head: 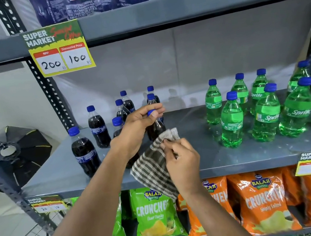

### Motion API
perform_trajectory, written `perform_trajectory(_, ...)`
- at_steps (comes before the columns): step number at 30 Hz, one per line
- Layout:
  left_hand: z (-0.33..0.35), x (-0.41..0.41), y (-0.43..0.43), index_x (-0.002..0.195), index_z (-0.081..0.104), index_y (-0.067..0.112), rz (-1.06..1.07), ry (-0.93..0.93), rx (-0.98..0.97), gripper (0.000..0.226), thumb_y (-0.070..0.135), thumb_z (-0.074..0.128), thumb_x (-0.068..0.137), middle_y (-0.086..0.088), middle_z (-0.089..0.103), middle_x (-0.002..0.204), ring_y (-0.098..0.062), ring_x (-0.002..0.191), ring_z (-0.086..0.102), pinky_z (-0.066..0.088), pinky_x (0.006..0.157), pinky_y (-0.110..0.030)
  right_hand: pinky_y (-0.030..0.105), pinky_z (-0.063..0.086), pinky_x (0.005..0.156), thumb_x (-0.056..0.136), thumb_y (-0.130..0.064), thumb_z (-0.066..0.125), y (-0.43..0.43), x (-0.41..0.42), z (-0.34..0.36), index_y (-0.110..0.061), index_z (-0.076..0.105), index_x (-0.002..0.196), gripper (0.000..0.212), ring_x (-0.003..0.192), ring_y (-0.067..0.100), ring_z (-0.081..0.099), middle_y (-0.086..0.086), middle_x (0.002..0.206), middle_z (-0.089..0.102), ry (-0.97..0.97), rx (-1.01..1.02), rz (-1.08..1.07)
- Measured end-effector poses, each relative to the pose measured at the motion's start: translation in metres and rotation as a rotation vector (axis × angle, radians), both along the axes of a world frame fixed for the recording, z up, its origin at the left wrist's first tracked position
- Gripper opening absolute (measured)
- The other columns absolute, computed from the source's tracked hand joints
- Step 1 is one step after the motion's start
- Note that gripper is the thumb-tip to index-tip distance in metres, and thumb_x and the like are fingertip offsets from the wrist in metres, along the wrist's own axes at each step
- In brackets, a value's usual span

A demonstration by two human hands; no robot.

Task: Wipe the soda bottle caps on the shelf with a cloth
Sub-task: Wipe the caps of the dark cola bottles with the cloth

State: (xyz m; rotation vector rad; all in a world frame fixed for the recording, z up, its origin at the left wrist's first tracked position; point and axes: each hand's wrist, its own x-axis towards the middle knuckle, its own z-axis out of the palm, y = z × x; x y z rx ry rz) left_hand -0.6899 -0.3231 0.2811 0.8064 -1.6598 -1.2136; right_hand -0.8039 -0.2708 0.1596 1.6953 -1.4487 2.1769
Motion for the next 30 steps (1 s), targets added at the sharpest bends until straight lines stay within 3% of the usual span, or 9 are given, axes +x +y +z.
perform_trajectory(4, -0.001, -0.003, 0.001, 0.127, 0.065, 0.009, 0.005, 0.008, -0.020, 0.030, 0.001, 0.051, 0.101, -0.010, 0.070, 0.128, -0.017, 0.124, 0.064, 0.042, 0.114, -0.034, 0.036, 0.059, 0.069, 0.081, 0.006, 0.078, 0.007, -0.001, -0.013, -0.004, 0.079, 0.096, 0.018, 0.080, 0.020, 0.071, 0.005, 0.086, 0.072, 0.088, 0.039, 0.014)
perform_trajectory(14, -0.002, -0.005, 0.001, 0.127, 0.063, 0.003, 0.040, 0.023, -0.012, 0.029, 0.001, 0.049, 0.101, -0.013, 0.070, 0.129, -0.020, 0.125, 0.064, 0.043, 0.113, -0.035, 0.039, 0.053, 0.061, 0.087, 0.001, 0.074, -0.004, 0.002, 0.034, -0.001, 0.077, 0.089, 0.004, 0.067, 0.024, 0.061, 0.005, 0.075, 0.064, 0.053, -0.077, 0.049)
perform_trajectory(21, -0.003, -0.007, 0.001, 0.122, 0.067, 0.010, 0.060, 0.021, -0.008, 0.028, 0.003, 0.049, 0.102, -0.011, 0.071, 0.127, -0.022, 0.124, 0.064, 0.041, 0.115, -0.040, 0.040, 0.056, 0.065, 0.086, 0.002, 0.074, -0.006, -0.007, 0.026, -0.002, 0.077, 0.098, 0.013, 0.075, 0.025, 0.067, 0.006, 0.081, 0.067, 0.075, -0.041, 0.070)
perform_trajectory(30, -0.006, -0.010, 0.003, 0.128, 0.062, 0.003, 0.084, 0.007, -0.036, 0.030, 0.000, 0.047, 0.102, -0.012, 0.070, 0.128, -0.020, 0.125, 0.063, 0.036, 0.119, -0.041, 0.036, 0.059, 0.070, 0.082, 0.006, 0.074, 0.004, -0.016, -0.002, -0.004, 0.079, 0.095, 0.017, 0.079, 0.020, 0.070, 0.004, 0.089, 0.072, 0.066, 0.077, 0.124)
